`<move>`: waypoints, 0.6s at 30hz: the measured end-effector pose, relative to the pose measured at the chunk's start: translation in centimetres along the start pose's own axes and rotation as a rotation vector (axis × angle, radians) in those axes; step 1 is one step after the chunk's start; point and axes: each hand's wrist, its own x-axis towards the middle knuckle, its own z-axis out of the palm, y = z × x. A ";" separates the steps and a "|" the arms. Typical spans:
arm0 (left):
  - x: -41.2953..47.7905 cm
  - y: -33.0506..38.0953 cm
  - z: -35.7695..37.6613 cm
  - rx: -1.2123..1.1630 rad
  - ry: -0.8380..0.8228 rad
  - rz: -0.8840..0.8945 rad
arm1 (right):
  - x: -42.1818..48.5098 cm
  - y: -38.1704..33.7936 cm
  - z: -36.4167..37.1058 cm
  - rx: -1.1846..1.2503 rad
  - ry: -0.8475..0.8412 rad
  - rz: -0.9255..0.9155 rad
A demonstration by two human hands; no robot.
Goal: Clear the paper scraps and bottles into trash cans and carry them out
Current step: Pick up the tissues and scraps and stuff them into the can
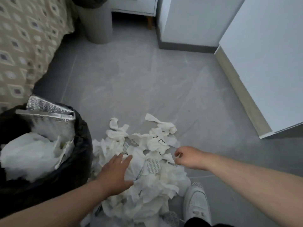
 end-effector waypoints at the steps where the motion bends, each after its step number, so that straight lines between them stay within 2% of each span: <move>1: 0.9 0.1 0.8 0.018 0.004 -0.040 | 0.4 0.4 0.6 0.002 -0.012 0.011; 3: 2.3 -0.1 2.2 0.072 -0.027 -0.081 | 1.0 1.1 1.8 0.012 -0.033 0.023; 7: 3.3 -0.6 4.4 0.181 -0.154 -0.056 | 1.6 2.1 4.4 -0.011 -0.089 0.028; 14: 3.7 -1.5 4.3 0.102 -0.020 0.030 | 1.8 2.6 6.0 0.037 -0.088 0.010; 18: 3.6 -1.7 3.7 -0.007 0.030 -0.009 | 1.6 1.1 8.1 0.149 -0.063 -0.057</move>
